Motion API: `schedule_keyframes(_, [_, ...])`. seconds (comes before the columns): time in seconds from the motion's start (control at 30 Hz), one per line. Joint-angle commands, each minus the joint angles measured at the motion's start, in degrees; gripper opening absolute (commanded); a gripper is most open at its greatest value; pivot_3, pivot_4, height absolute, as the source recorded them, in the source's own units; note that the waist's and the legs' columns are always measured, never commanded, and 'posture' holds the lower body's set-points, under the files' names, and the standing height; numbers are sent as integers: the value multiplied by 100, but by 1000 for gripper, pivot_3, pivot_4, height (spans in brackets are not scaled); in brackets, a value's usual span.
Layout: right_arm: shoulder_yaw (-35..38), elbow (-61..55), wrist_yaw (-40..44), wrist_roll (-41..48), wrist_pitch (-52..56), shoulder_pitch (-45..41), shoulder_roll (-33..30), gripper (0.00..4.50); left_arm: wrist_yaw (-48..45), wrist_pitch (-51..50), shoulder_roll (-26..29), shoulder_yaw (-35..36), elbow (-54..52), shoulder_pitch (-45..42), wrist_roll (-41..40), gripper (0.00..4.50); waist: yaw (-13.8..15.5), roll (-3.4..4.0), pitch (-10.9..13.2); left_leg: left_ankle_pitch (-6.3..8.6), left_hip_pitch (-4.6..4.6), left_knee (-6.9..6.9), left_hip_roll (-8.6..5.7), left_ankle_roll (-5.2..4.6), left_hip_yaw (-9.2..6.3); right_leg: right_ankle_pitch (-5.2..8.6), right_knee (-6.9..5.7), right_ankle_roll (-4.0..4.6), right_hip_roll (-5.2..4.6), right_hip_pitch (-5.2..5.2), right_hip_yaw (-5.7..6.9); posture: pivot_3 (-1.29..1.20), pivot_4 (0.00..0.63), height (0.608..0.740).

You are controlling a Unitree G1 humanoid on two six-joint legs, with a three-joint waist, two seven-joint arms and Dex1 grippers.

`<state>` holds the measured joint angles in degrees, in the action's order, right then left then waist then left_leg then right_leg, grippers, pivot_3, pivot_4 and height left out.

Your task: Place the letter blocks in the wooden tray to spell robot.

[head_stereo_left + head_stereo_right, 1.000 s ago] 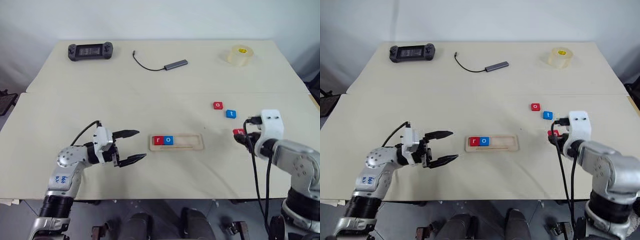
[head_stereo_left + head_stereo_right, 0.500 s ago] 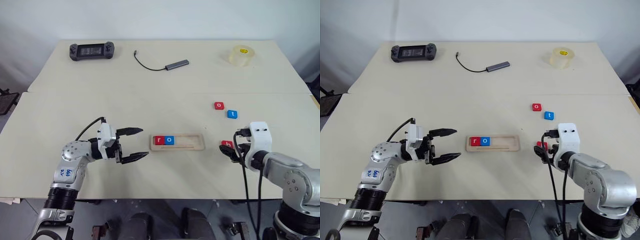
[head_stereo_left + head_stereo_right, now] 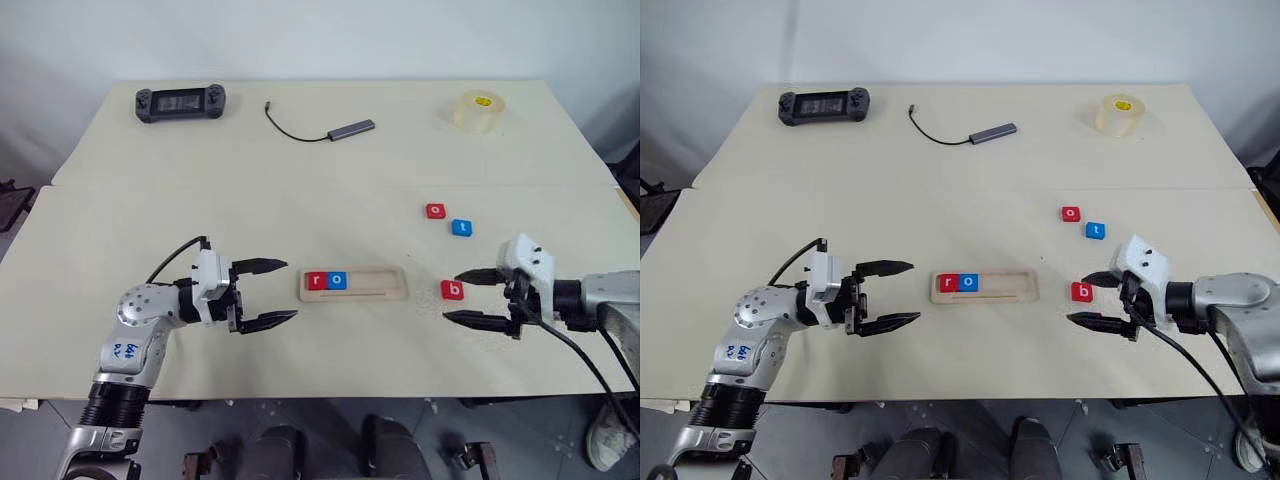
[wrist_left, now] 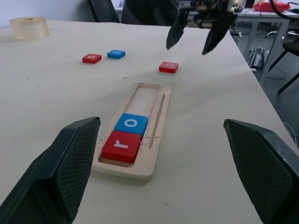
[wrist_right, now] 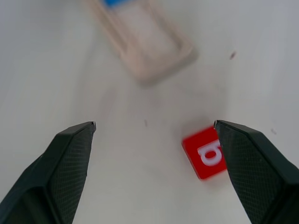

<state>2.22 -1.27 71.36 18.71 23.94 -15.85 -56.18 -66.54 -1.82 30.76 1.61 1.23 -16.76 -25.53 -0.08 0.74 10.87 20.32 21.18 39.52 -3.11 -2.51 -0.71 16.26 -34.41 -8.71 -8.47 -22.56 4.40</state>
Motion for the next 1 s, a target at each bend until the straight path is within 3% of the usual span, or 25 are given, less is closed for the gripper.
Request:
schedule_keyframes(0.03, [-387,908,351,-460,-904,-506,54,4243,94,3,24,135,-428,75,-151,4500,5,0,0,0,1,1,0,0,-2,0,0,0,-1,-1,1,0,150,740])
schedule_keyframes(0.5, [-893,2812,833,-1004,-1869,-1609,444,4243,279,-137,155,233,-889,493,-215,4500,10,1,0,0,4,9,4,6,-16,0,7,0,-1,7,12,0,150,740])
schedule_keyframes(0.6, [-967,3024,957,-1088,-1898,-1777,450,3642,299,-128,168,241,-871,470,-211,4500,7,2,0,0,3,10,4,6,-14,0,7,0,-1,7,11,0,150,740])
schedule_keyframes(0.8, [-1011,2991,1504,-966,-1865,-2003,450,1554,403,-86,165,288,-929,496,-156,4500,5,2,0,1,5,11,4,7,-17,0,7,0,-1,7,14,0,150,740])
schedule_keyframes(1.0, [-1197,2443,1755,-847,-1511,-2744,825,1460,533,-5,224,431,-930,629,-142,4500,-32,5,1,0,4,11,8,10,-9,0,2,0,1,0,8,0,150,740])
